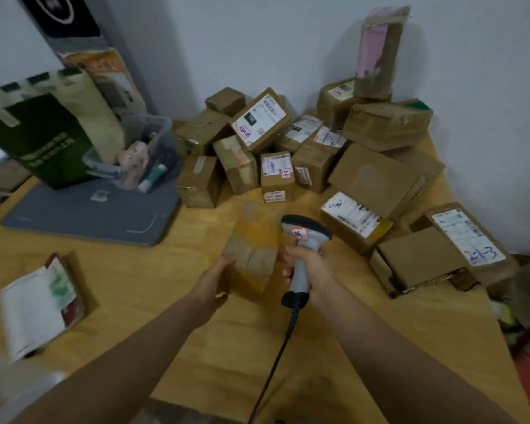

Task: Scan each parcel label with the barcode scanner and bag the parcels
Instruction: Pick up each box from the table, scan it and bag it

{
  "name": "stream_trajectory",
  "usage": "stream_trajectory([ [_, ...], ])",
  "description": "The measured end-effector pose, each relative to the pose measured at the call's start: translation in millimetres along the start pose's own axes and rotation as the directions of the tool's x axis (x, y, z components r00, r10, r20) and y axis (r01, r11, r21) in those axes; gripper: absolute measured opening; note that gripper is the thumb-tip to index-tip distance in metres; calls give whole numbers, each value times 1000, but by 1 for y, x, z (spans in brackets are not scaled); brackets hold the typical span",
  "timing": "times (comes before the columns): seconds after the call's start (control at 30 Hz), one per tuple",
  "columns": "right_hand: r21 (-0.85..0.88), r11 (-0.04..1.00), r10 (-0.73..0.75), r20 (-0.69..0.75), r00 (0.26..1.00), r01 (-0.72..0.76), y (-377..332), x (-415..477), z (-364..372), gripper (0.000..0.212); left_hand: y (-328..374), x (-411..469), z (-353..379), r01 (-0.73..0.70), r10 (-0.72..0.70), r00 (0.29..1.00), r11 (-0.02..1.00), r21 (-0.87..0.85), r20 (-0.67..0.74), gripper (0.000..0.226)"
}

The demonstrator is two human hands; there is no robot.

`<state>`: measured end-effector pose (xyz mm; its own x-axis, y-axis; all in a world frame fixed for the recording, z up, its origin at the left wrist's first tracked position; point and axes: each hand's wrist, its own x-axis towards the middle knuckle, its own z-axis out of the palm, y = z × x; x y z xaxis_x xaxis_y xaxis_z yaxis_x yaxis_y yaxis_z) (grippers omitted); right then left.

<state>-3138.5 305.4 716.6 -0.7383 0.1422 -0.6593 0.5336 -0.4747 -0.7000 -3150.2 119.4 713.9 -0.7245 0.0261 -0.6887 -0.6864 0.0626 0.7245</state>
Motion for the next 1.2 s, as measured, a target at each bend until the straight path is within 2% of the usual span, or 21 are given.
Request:
stream_trajectory([
  [0.07, -37, 999, -1, -1, 1000, 1, 13, -6, 13, 11, -7, -6, -13, -31, 45, 995, 988, 149, -88, 60],
  [0.13, -38, 999, -17, -4, 1000, 16, 20, -11, 21, 12, -6, -7, -21, -121, 214, 959, 901, 417, -184, 90],
  [0.17, -36, 999, -26, -11, 1000, 26, 22, -14, 23, 13, -4, -8, -21, -160, 318, 931, 796, 583, -178, 100],
  [0.23, -39, 998, -44, -40, 998, 42, 24, -19, 26, 14, -2, -11, -9, -170, 449, 889, 506, 845, -90, 110],
  [0.27, -42, 998, -52, -52, 997, 50, 25, -20, 27, 13, -2, -11, -1, -128, 443, 893, 411, 902, -75, 114],
  [0.3, -50, 997, -59, -58, 997, 56, 25, -23, 27, 11, 0, -11, 7, -83, 412, 907, 376, 923, -87, 119],
  [0.37, -59, 996, -68, -56, 996, 65, 26, -27, 27, 10, 5, -8, 11, -33, 365, 922, 403, 915, -127, 121],
  [0.4, -62, 996, -73, -56, 996, 69, 26, -28, 26, 10, 7, -5, 5, -31, 344, 928, 454, 890, -143, 121],
  [0.47, -79, 994, -81, -53, 995, 77, 25, -31, 23, 10, 11, 2, -17, -44, 254, 952, 670, 741, -172, 118],
  [0.53, -93, 992, -87, -34, 996, 83, 23, -32, 23, 10, 12, 1, -44, -72, 159, 976, 877, 476, -146, 98],
  [0.6, -109, 991, -80, -1, 997, 80, 24, -33, 26, 12, 10, -2, -67, -78, 94, 995, 956, 282, -44, 62],
  [0.67, -138, 988, -66, 25, 998, 68, 25, -35, 32, 16, 3, -7, -81, -57, 46, 998, 967, 248, 49, 39],
  [0.73, -179, 982, -54, 42, 998, 61, 26, -38, 38, 18, -6, -12, -86, -27, -2, 994, 963, 269, 108, 31],
  [0.8, -219, 974, -49, 58, 997, 61, 26, -42, 42, 14, -15, -7, -89, -40, 14, 996, 948, 315, 83, 47],
  [0.87, -280, 958, -48, 76, 996, 68, 24, -45, 46, 12, -22, 0, -89, -132, 125, 991, 930, 342, 43, 68],
  [0.93, -368, 926, -47, 108, 993, 84, 20, -48, 51, 9, -26, 2, -86, -245, 270, 963, 841, 482, 18, 100],
  [0.97, -417, 904, -41, 128, 991, 92, 17, -50, 55, 8, -28, 5, -85, -258, 306, 952, 793, 552, 5, 116],
  [1.0, -466, 880, -32, 147, 989, 98, 13, -51, 59, 8, -30, 8, -84, -265, 335, 942, 747, 610, -1, 122],
  [1.07, -553, 825, -8, 189, 982, 113, 5, -55, 68, 14, -31, 8, -82, -264, 374, 927, 689, 675, -18, 116],
  [1.2, -661, 737, 6, 216, 976, 141, -11, -63, 90, 28, -31, 11, -80, -268, 392, 920, 643, 717, -7, 108],
])
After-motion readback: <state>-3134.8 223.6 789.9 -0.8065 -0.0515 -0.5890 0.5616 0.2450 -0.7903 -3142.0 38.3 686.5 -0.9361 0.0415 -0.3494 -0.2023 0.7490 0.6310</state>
